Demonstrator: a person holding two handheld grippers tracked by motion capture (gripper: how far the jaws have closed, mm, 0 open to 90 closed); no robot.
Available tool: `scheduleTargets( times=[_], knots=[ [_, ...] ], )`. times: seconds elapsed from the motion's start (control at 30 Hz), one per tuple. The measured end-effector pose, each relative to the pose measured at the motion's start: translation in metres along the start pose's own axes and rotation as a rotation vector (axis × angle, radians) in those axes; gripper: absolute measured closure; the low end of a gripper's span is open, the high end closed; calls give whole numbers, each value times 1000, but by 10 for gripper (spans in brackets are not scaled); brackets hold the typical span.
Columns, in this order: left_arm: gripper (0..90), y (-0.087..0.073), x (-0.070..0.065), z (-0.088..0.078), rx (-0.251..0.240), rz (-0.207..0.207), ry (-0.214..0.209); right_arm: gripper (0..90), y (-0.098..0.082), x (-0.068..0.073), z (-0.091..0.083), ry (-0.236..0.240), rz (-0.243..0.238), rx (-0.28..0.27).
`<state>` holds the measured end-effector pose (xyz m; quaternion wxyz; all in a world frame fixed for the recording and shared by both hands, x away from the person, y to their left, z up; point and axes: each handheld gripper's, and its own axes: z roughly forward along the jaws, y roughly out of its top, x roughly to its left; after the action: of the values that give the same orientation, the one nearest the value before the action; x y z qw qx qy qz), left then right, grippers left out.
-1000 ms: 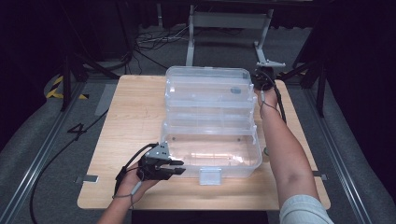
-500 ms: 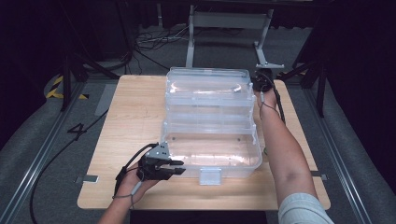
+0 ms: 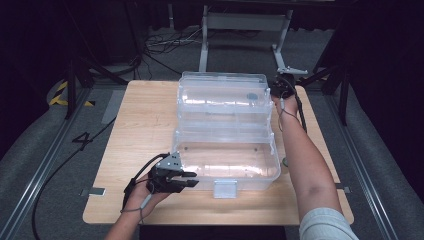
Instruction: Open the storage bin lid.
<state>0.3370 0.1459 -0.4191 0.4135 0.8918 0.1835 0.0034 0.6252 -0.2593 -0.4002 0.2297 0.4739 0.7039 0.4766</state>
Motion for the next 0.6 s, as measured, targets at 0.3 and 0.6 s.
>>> scheduleTargets(
  times=[0.3,0.6],
  knots=[
    [639,4,0,-2,9,-63,-15,497,11,4,-31,3,-20,-12],
    [560,13,5,-28,-104,-71,-35,429,18,12,-79,63,-45,16]
  ],
)
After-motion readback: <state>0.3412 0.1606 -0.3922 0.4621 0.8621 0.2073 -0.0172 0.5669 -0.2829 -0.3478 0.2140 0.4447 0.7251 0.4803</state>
